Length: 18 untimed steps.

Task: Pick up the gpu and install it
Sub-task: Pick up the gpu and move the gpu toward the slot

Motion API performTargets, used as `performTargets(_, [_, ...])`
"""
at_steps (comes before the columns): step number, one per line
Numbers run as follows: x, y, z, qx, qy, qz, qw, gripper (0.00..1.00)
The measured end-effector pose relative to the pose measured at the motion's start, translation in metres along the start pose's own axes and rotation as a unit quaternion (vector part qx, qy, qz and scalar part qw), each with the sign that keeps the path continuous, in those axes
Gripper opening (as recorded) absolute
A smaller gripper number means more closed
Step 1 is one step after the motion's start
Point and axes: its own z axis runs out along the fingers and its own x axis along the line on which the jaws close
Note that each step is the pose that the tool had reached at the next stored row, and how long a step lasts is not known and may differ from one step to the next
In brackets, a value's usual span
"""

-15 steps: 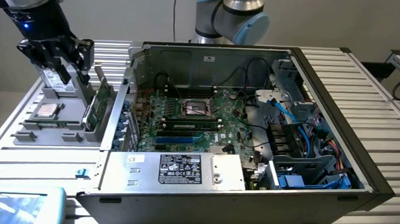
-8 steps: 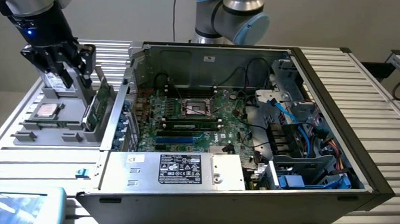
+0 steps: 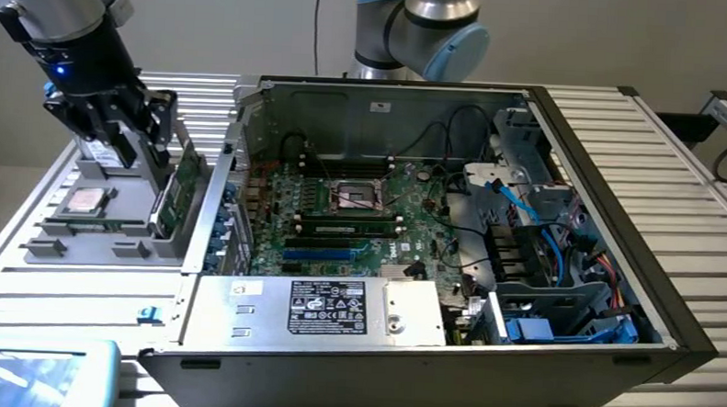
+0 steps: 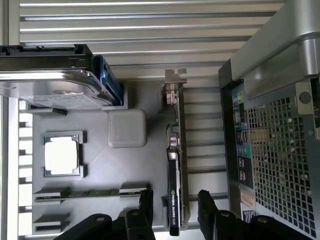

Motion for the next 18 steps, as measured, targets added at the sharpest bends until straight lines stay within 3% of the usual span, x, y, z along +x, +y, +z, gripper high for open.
performTargets(7, [0.001, 0.0072, 0.0132, 0.0001, -0.0001, 0.0, 1.0, 0.49])
performTargets(18, [0.0, 0.0058, 0.0332, 0.0001, -0.0002, 0.0, 1.0, 0.49])
